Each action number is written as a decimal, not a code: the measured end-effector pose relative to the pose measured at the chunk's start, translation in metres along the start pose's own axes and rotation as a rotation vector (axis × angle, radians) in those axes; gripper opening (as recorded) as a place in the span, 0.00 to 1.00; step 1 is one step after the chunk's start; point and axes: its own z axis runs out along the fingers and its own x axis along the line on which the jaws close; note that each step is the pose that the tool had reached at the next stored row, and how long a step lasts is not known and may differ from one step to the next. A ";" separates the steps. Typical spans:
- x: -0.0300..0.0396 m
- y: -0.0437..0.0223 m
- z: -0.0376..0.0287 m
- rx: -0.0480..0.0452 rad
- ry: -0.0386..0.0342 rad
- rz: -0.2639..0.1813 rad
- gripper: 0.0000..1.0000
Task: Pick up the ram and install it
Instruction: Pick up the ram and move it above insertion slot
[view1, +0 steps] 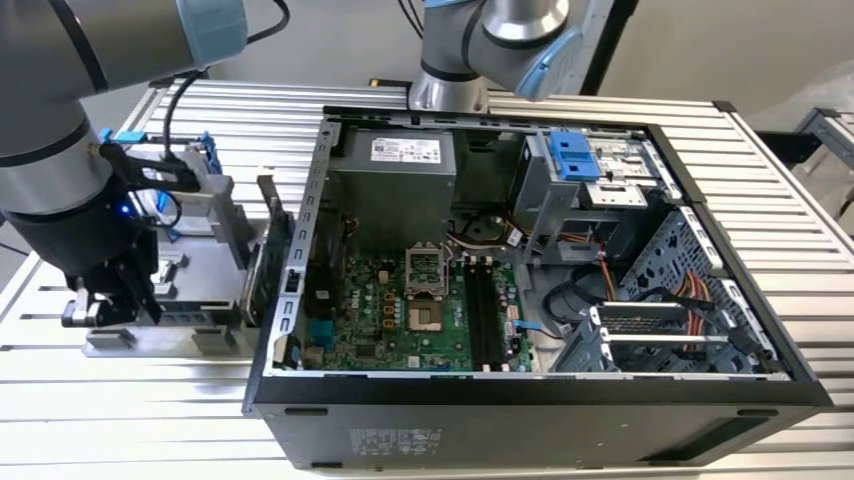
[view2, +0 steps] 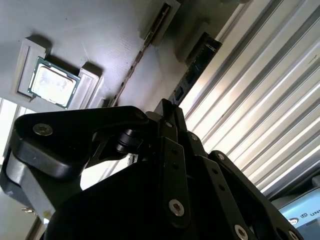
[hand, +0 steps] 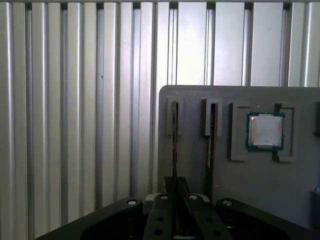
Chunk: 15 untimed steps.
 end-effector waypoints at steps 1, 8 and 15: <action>0.0000 0.0000 -0.0001 0.0000 -0.0001 0.000 0.00; 0.0005 0.0000 -0.0020 0.0002 -0.0454 0.001 0.00; 0.0007 0.0001 -0.0062 0.0004 -0.0634 0.003 0.00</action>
